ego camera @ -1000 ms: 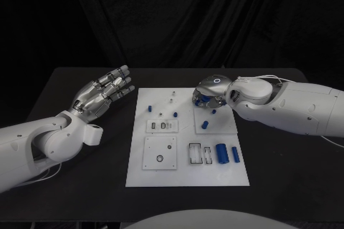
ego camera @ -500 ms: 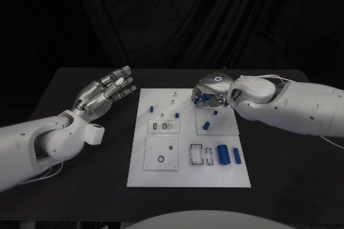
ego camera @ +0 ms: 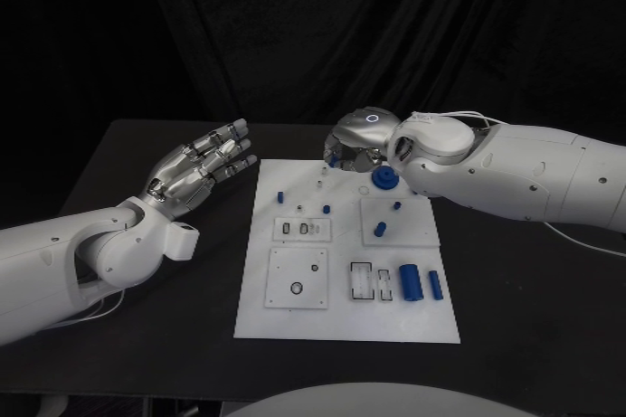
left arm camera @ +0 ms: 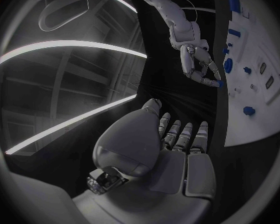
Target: Assemble the parts on the task board
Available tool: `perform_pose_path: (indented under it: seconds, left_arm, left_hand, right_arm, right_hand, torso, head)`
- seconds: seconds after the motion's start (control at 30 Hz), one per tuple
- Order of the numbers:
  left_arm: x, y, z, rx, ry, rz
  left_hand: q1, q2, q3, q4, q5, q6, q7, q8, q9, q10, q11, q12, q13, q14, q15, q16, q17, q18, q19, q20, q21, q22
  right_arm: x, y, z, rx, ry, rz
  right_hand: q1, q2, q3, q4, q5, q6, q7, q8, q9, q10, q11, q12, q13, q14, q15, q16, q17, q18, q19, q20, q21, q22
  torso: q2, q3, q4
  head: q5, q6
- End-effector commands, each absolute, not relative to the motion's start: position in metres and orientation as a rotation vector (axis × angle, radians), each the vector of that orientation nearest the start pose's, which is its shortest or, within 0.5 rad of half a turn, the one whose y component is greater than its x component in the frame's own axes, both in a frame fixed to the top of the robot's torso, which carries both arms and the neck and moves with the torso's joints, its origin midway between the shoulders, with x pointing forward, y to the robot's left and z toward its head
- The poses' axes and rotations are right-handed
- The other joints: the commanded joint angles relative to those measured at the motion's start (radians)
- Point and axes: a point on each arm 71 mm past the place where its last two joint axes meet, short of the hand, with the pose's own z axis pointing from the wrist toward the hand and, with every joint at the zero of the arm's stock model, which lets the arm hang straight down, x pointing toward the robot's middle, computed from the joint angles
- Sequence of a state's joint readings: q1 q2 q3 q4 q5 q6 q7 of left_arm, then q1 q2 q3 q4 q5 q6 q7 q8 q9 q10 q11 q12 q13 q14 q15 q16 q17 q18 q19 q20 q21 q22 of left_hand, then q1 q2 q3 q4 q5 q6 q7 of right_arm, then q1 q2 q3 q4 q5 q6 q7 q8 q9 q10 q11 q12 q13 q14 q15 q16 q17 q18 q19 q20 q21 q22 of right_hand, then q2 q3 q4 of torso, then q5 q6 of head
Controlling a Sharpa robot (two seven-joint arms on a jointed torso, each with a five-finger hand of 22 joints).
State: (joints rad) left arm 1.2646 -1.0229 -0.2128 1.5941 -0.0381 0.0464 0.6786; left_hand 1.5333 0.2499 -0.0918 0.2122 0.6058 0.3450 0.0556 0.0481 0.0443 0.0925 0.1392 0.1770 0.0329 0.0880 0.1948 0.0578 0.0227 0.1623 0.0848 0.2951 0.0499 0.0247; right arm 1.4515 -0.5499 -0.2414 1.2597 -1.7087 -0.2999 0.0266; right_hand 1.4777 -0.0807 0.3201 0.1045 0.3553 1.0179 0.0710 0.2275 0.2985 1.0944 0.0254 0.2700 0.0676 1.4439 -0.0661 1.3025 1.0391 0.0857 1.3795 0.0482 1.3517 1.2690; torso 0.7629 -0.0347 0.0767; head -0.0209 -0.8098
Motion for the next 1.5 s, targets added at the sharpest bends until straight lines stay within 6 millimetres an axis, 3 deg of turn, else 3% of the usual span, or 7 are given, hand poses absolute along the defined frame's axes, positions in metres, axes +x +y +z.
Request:
perform_pose_path:
  seconds: [0.03, 0.2, 0.33, 0.47, 0.73, 1.0, 1.5]
  left_arm:
    - [0.449, 0.261, -0.176, -0.861, 1.308, -1.925]
    - [0.450, 0.260, -0.177, -0.859, 1.309, -1.926]
    - [0.451, 0.257, -0.177, -0.857, 1.313, -1.933]
    - [0.451, 0.255, -0.177, -0.856, 1.315, -1.935]
    - [0.452, 0.256, -0.177, -0.857, 1.316, -1.933]
    - [0.452, 0.256, -0.178, -0.858, 1.318, -1.930]
    - [0.454, 0.257, -0.178, -0.860, 1.324, -1.925]
  left_hand:
    - [0.001, 0.001, 0.001, -0.005, 0.004, 0.007, -0.002, 0.003, 0.001, 0.002, 0.005, 0.000, 0.000, 0.001, 0.007, 0.004, 0.001, -0.006, 0.006, 0.000, 0.005, 0.001]
    - [0.001, 0.001, 0.001, -0.005, 0.004, 0.007, -0.002, 0.003, 0.001, 0.002, 0.005, 0.000, 0.000, 0.001, 0.007, 0.004, 0.001, -0.006, 0.006, 0.000, 0.005, 0.001]
    - [0.001, 0.002, 0.003, -0.006, 0.006, 0.008, -0.001, 0.003, 0.001, 0.003, 0.005, 0.000, 0.000, 0.001, 0.006, 0.004, 0.001, -0.007, 0.006, -0.001, 0.005, 0.001]
    - [0.001, 0.002, 0.003, -0.006, 0.006, 0.008, -0.001, 0.003, 0.001, 0.003, 0.005, 0.000, 0.000, 0.001, 0.006, 0.004, 0.001, -0.007, 0.006, -0.001, 0.005, 0.001]
    - [0.001, 0.002, 0.004, -0.007, 0.007, 0.009, 0.000, 0.003, 0.002, 0.004, 0.005, 0.002, 0.001, 0.001, 0.006, 0.004, 0.001, -0.007, 0.006, -0.001, 0.005, 0.001]
    - [0.001, 0.003, 0.005, -0.008, 0.007, 0.009, 0.000, 0.003, 0.001, 0.005, 0.006, 0.004, 0.001, 0.001, 0.006, 0.004, 0.001, -0.007, 0.006, -0.001, 0.005, 0.001]
    - [0.001, 0.003, 0.006, -0.008, 0.008, 0.009, 0.001, 0.003, 0.001, 0.006, 0.006, 0.004, 0.001, 0.001, 0.005, 0.003, 0.001, -0.008, 0.006, -0.001, 0.004, 0.001]
  right_arm:
    - [0.542, -0.114, -0.134, -0.704, 1.463, 0.508]
    - [0.549, -0.109, -0.135, -0.708, 1.477, 0.489]
    - [0.552, -0.108, -0.136, -0.708, 1.488, 0.478]
    - [0.554, -0.108, -0.138, -0.710, 1.501, 0.470]
    - [0.557, -0.109, -0.143, -0.709, 1.522, 0.457]
    - [0.557, -0.107, -0.148, -0.708, 1.529, 0.458]
    - [0.557, -0.108, -0.153, -0.709, 1.556, 0.448]
  right_hand:
    - [-0.005, -0.001, -0.001, 0.000, -0.002, -0.007, 0.001, 0.000, 0.002, -0.003, -0.002, -0.004, 0.000, 0.002, -0.002, 0.002, 0.000, -0.007, -0.001, -0.004, 0.002, -0.002]
    - [-0.005, 0.000, 0.001, 0.000, -0.003, -0.011, 0.001, -0.002, 0.005, -0.004, -0.002, -0.009, 0.000, 0.001, -0.001, 0.000, -0.003, -0.007, -0.003, -0.003, 0.000, -0.002]
    - [-0.005, 0.000, 0.001, 0.000, -0.004, -0.011, 0.001, -0.002, 0.005, -0.004, -0.001, -0.010, 0.000, 0.000, -0.001, -0.001, -0.004, -0.007, -0.003, -0.003, 0.000, -0.003]
    - [-0.006, 0.001, 0.001, 0.001, -0.009, -0.015, 0.001, -0.004, 0.009, -0.004, -0.001, -0.015, 0.000, -0.002, 0.000, -0.002, -0.005, -0.007, -0.005, -0.003, -0.002, -0.004]
    - [-0.010, 0.000, 0.001, 0.002, -0.020, -0.023, 0.001, -0.007, 0.016, -0.007, 0.000, -0.027, 0.000, -0.004, 0.001, -0.003, -0.005, -0.006, -0.007, -0.002, -0.005, -0.004]
    - [-0.011, 0.001, 0.001, 0.003, -0.028, -0.028, 0.000, -0.010, 0.019, -0.009, 0.000, -0.033, 0.000, -0.005, 0.001, -0.003, -0.005, -0.006, -0.009, -0.002, -0.006, -0.004]
    - [-0.013, 0.000, 0.001, 0.003, -0.034, -0.035, 0.000, -0.014, 0.023, -0.008, 0.003, -0.038, 0.001, -0.007, 0.003, -0.004, -0.005, -0.007, -0.009, -0.001, -0.006, -0.002]
  torso:
    - [0.003, -0.0026, 0.0037]
    - [0.006, -0.0060, 0.0031]
    - [0.010, -0.0097, 0.0110]
    - [0.013, -0.0108, 0.0171]
    - [0.017, -0.0136, 0.0191]
    - [0.014, -0.0110, 0.0162]
    - [0.013, -0.0125, 0.0181]
  head:
    - [0.004, 0.004]
    - [0.006, 0.007]
    - [-0.005, 0.008]
    - [-0.012, 0.010]
    - [-0.014, 0.011]
    - [-0.012, 0.008]
    - [-0.011, 0.001]
